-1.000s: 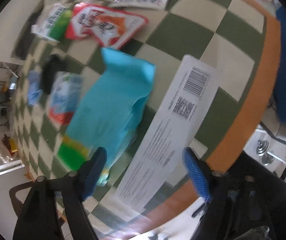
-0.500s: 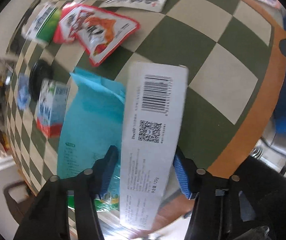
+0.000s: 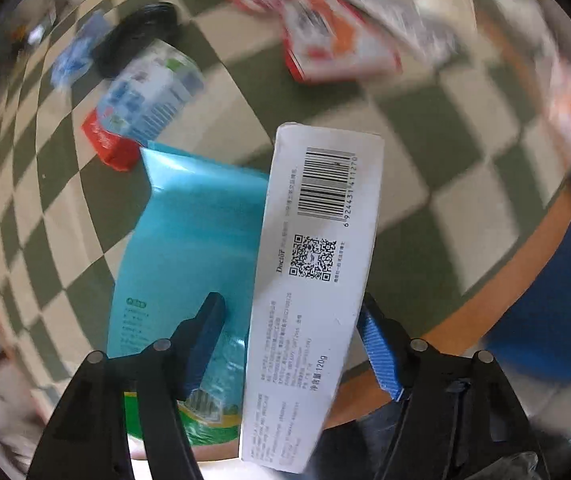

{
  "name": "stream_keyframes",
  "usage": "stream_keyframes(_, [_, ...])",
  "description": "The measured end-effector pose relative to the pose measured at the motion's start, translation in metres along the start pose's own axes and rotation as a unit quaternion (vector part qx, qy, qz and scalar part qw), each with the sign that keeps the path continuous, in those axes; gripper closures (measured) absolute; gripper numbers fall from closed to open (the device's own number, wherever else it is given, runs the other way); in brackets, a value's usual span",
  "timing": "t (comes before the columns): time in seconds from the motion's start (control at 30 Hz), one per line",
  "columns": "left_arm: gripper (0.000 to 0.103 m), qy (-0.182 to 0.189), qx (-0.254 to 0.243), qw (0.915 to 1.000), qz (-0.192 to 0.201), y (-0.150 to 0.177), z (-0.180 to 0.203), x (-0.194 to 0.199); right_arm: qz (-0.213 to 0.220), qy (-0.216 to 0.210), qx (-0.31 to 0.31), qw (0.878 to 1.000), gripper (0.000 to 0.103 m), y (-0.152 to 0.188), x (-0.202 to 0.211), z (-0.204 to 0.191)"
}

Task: Collect trash
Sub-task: 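Grasp the teal snack bag with the left gripper while the right grasps the white box, then lift the teal bag and white box off the table with both grippers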

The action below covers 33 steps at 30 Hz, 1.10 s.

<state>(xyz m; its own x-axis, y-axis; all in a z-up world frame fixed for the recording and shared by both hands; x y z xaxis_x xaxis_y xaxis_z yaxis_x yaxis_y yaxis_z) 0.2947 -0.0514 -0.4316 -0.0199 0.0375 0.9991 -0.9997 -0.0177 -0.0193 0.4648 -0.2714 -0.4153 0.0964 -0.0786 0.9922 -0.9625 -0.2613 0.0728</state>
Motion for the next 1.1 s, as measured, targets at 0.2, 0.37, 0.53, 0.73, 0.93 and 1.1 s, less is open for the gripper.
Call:
stream_keyframes(0.2, [0.039, 0.004, 0.066, 0.9966, 0.049, 0.002, -0.028, 0.046, -0.008, -0.019, -0.023, 1.0, 0.0, 0.016, -0.001, -0.019])
stream_keyframes(0.37, [0.039, -0.132, 0.094, 0.9855, 0.049, 0.017, -0.075, 0.076, -0.052, -0.076, -0.059, 0.994, 0.0, 0.05, -0.033, -0.067])
stream_keyframes(0.53, [0.039, -0.154, 0.133, 0.979, 0.015, 0.05, -0.125, 0.072, -0.068, -0.132, -0.103, 0.984, 0.005, 0.059, -0.061, -0.139])
stream_keyframes(0.73, [0.039, -0.095, 0.127, 0.9874, 0.001, 0.056, -0.12, 0.053, -0.055, -0.108, -0.064, 0.991, 0.031, 0.065, -0.082, -0.186])
stream_keyframes(0.93, [0.039, -0.089, 0.083, 0.9925, -0.014, 0.052, -0.097, 0.039, -0.027, -0.038, -0.023, 0.999, 0.049, 0.064, -0.074, -0.16])
stream_keyframes(1.1, [0.039, -0.071, 0.047, 0.9959, -0.03, 0.048, -0.077, 0.027, -0.012, 0.012, -0.019, 1.0, 0.049, 0.063, -0.067, -0.109])
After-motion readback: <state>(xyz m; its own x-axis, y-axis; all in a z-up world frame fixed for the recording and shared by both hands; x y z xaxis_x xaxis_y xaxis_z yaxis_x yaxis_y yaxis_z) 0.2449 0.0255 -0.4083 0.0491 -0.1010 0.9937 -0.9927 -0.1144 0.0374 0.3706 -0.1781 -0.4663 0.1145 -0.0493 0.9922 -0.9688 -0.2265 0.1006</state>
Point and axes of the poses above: each gripper's, at about its wrist camera, not at the fingertips, and x roughly against the way its jaws point, z to its right, y to its underside, the point moved 8 cm from there along -x, roughly the way its jaws point, and after that the axes turned 11 degrees about -x, right-handed, at the moved point
